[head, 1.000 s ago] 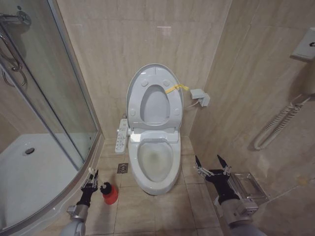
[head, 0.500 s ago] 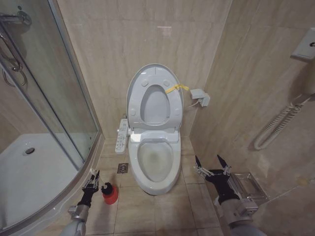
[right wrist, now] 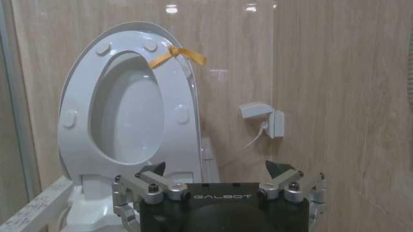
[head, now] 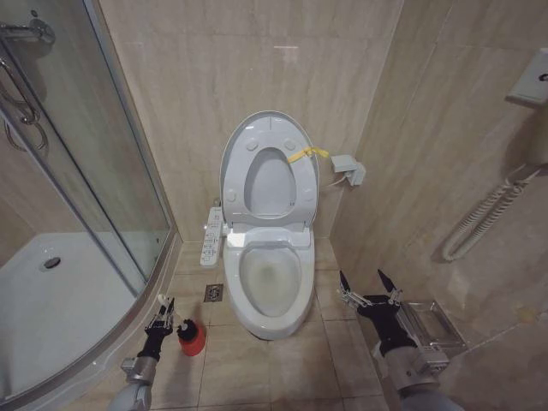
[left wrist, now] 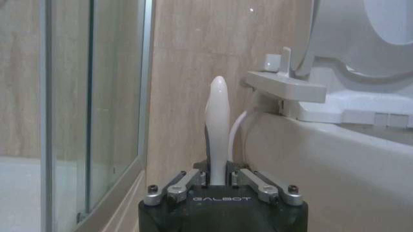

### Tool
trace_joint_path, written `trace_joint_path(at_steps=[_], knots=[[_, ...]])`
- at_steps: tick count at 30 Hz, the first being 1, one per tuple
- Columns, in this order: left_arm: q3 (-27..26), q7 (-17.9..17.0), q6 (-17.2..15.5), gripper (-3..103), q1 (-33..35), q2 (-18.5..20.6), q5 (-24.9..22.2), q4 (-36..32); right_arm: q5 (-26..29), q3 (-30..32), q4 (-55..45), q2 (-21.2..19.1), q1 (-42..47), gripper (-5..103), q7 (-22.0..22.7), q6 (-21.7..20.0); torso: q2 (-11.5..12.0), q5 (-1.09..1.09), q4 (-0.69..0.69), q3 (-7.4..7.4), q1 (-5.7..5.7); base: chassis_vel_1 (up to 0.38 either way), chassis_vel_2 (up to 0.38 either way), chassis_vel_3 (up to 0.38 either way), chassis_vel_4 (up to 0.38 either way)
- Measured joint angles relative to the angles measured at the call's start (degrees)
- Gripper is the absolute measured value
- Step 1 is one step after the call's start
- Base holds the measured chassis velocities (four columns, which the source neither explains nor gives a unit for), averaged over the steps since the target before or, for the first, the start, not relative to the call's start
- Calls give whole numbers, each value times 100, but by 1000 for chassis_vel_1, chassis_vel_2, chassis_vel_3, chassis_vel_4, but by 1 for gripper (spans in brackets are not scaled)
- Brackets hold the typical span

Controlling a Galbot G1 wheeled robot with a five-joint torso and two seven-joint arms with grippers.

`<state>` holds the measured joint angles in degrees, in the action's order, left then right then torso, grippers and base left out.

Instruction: Open the toilet lid, clean the toilet bowl with a toilet brush, close the toilet lid, and flush.

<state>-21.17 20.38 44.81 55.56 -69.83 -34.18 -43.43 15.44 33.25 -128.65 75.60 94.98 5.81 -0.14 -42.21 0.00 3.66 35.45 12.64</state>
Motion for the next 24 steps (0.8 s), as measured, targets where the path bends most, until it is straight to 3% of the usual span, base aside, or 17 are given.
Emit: trace_joint_path(at_steps=[24], knots=[[0, 160, 90, 16, -152, -100, 170, 587, 0, 0, 0, 0, 0, 100, 0, 0, 0, 0, -1, 0, 0, 0, 0, 0, 0]])
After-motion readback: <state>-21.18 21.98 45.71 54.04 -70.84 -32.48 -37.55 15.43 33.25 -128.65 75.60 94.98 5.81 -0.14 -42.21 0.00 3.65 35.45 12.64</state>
